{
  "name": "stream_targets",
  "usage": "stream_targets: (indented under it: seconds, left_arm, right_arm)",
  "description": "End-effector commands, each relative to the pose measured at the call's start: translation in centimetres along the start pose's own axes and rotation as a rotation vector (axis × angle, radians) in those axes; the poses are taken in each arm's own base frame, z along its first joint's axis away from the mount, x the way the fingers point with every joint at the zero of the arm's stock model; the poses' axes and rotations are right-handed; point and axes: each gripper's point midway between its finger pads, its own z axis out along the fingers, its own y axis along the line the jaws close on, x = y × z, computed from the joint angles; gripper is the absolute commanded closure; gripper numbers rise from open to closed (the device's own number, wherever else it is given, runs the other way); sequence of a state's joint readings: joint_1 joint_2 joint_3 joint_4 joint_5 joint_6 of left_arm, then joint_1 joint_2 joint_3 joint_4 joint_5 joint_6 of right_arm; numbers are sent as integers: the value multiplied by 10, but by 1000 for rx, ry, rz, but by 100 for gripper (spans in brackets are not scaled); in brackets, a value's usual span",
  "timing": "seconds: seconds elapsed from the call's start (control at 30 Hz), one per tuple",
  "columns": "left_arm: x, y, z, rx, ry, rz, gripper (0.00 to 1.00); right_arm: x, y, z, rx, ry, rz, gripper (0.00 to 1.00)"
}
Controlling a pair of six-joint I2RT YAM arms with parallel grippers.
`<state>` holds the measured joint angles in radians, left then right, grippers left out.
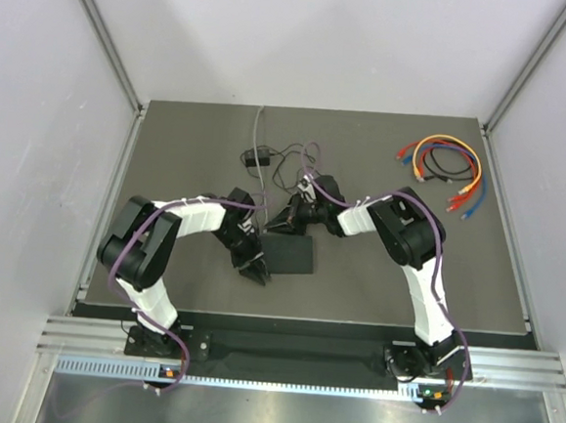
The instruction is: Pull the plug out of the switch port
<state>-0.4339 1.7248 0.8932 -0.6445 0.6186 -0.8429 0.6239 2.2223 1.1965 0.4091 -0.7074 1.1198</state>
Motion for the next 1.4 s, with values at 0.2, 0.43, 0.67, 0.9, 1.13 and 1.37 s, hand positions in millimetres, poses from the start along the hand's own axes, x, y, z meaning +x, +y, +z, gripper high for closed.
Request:
stream_targets:
  seconds: [0.2,0.43,0.67,0.9,1.13,1.37]
  left_arm:
    - [-20,44,12,-172,-107,0,71]
    - [-22,7,-8,-39,-159,105,71]
    - [-17,-20,-39,44,-233,218,70]
    - [-21,-33,-64,48,-312,288,67]
    - [-30,-35,-74,38,-362,282,67]
    - [-49,-34,-104,57,-459,235,66]
  right_arm:
    - [-43,20,-4,79,-74,-157,100]
    - [-66,3,-45,464,-49,-392,100]
    - [-74,0,-91,633,-42,-485,100]
    - [-81,16,-150,859,-34,-706,100]
    - [-75,26,-181,973,-60,-859,100]
    - [-49,-12,-212,1188,108,-771,100]
